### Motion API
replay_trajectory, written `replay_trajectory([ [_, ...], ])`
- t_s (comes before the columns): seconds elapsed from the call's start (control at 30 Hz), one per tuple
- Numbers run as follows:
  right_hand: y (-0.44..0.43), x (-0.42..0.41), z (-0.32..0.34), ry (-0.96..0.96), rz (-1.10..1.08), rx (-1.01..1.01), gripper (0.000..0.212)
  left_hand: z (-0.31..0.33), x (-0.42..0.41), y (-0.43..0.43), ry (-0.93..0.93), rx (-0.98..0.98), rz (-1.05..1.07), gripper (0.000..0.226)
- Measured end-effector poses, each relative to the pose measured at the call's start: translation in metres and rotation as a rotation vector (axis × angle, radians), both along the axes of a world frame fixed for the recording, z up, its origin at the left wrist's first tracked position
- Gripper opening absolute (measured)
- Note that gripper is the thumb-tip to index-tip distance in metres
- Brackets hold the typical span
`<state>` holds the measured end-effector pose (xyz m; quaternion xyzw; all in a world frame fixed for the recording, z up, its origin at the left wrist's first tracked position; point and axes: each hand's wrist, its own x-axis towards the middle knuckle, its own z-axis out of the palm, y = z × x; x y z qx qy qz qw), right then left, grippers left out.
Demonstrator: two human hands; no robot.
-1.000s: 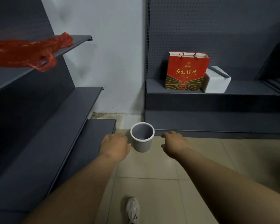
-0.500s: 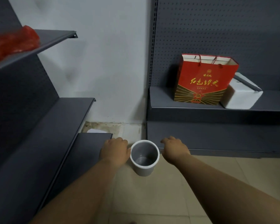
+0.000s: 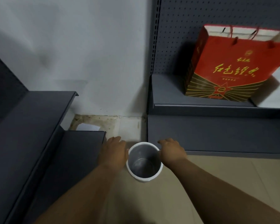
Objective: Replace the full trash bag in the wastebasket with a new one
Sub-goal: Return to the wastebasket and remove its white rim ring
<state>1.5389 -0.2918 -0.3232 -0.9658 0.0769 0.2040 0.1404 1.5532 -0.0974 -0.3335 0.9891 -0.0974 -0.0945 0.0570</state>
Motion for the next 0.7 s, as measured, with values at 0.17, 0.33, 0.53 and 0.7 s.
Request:
replay_trajectory([
  [0.17,-0.018,0.036,-0.106,-0.003,0.007,0.021,0.048,-0.107,0.031,-0.018,0.102,-0.027,0.066,0.040],
  [0.33,-0.038,0.064,-0.225,0.015,-0.037,0.051,0.050,-0.228,0.053,-0.029,0.102,-0.126,0.131,0.049],
  [0.53,-0.054,0.087,-0.352,0.012,-0.043,0.014,0.050,-0.355,0.075,-0.037,0.026,-0.208,0.176,0.039],
  [0.7,-0.060,0.099,-0.415,-0.056,-0.161,0.004,0.038,-0.412,0.083,-0.042,0.019,-0.295,0.266,0.029],
])
